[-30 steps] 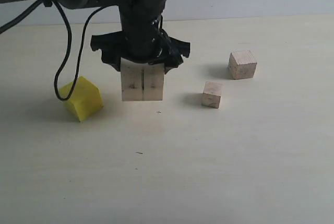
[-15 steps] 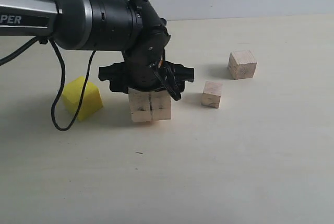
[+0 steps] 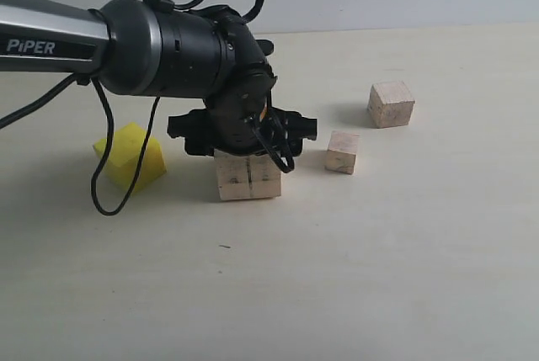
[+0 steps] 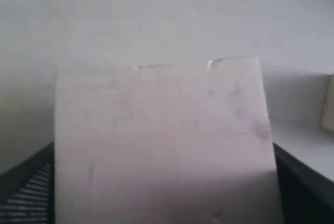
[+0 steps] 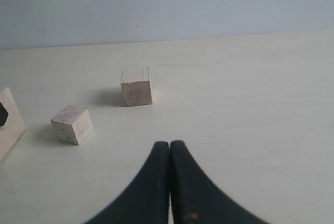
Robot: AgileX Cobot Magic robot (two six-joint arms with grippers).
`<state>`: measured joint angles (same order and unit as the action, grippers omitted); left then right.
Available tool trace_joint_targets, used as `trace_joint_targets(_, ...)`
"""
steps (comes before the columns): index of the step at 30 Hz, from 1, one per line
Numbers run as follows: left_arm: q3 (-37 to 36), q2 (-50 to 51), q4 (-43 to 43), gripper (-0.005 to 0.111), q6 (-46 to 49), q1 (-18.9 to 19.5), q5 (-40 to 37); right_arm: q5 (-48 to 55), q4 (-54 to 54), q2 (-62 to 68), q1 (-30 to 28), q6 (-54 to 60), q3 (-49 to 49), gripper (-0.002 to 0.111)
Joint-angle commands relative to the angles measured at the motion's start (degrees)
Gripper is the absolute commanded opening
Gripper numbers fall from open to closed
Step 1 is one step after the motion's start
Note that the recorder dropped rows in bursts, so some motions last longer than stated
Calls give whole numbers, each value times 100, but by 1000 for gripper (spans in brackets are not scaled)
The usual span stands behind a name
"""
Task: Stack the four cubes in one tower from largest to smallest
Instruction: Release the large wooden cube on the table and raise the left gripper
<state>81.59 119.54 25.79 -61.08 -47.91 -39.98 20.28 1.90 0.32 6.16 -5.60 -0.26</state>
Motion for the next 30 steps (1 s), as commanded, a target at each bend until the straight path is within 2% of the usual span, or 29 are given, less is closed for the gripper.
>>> trace_joint_targets(1, -4, 32, 104, 2, -86, -10, -9, -64, -2, -32, -21, -1, 26, 0)
trace_joint_targets(12, -4, 198, 90, 6, -47, -10, -64, -64, -2, -32, -21, -1, 26, 0)
trace_joint_targets(14, -4, 198, 90, 19, -38, -10, -64, -64, -2, -32, -21, -1, 26, 0)
trace_joint_targets(17, -4, 187, 90, 48, 86, -10, -90, -64, -2, -32, -21, -1, 26, 0)
trace_joint_targets(21, -4, 80, 90, 77, 107, -10, -99, -64, -2, -32, -21, -1, 26, 0)
trace_joint_targets(25, -4, -10, 104, 88, 217, -10, -99, -64, -2, -32, -21, -1, 26, 0)
trace_joint_targets(30, -4, -172, 104, 89, 284, -10, -99, -64, -2, -32, -21, -1, 26, 0)
